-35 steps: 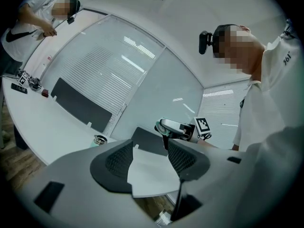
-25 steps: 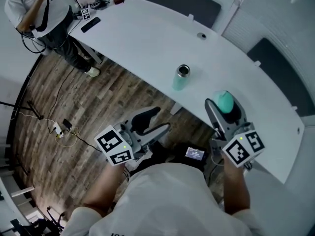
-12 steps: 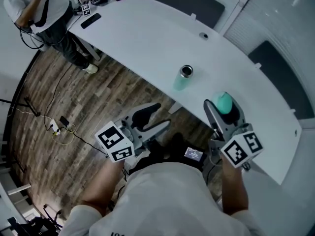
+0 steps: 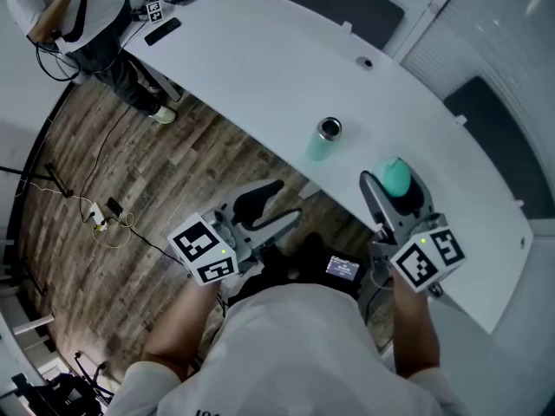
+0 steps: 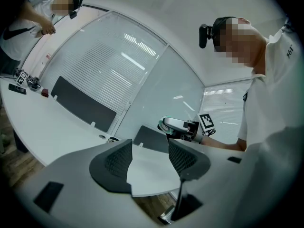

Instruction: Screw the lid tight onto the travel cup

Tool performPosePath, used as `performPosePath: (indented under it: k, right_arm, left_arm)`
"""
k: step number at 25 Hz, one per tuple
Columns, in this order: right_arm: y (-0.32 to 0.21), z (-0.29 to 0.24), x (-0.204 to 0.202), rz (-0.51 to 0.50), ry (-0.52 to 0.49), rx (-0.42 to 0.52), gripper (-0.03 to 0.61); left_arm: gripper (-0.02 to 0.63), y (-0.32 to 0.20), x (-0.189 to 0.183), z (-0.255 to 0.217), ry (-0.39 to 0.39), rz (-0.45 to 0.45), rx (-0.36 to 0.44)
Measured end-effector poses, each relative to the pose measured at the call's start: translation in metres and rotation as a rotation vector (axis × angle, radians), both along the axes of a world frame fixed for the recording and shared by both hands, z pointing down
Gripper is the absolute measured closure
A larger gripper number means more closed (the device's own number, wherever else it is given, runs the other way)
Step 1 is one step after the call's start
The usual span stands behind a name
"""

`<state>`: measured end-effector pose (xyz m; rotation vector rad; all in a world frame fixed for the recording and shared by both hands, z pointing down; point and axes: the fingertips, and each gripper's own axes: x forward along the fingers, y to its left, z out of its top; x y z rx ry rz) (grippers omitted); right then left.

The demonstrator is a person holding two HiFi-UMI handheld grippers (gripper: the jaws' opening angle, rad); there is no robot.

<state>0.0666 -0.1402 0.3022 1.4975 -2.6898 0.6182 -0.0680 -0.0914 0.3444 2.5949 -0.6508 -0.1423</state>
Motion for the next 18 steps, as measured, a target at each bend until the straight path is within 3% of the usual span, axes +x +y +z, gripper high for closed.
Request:
performPosePath:
  k: [9,18]
  right_arm:
    - [-0.035,-0.001,-0.008,-0.032,0.050,0.030,0.258]
    - [-0.073,0.021,-0.019,-0.070,0.116,0.011,0.258]
  left_arm:
    - [0.367,-0.042,0.016,0.007,-0.043,0.017,0.040]
    - [0.367,-0.086,0.032,0.040,-0.140,0.032,0.067]
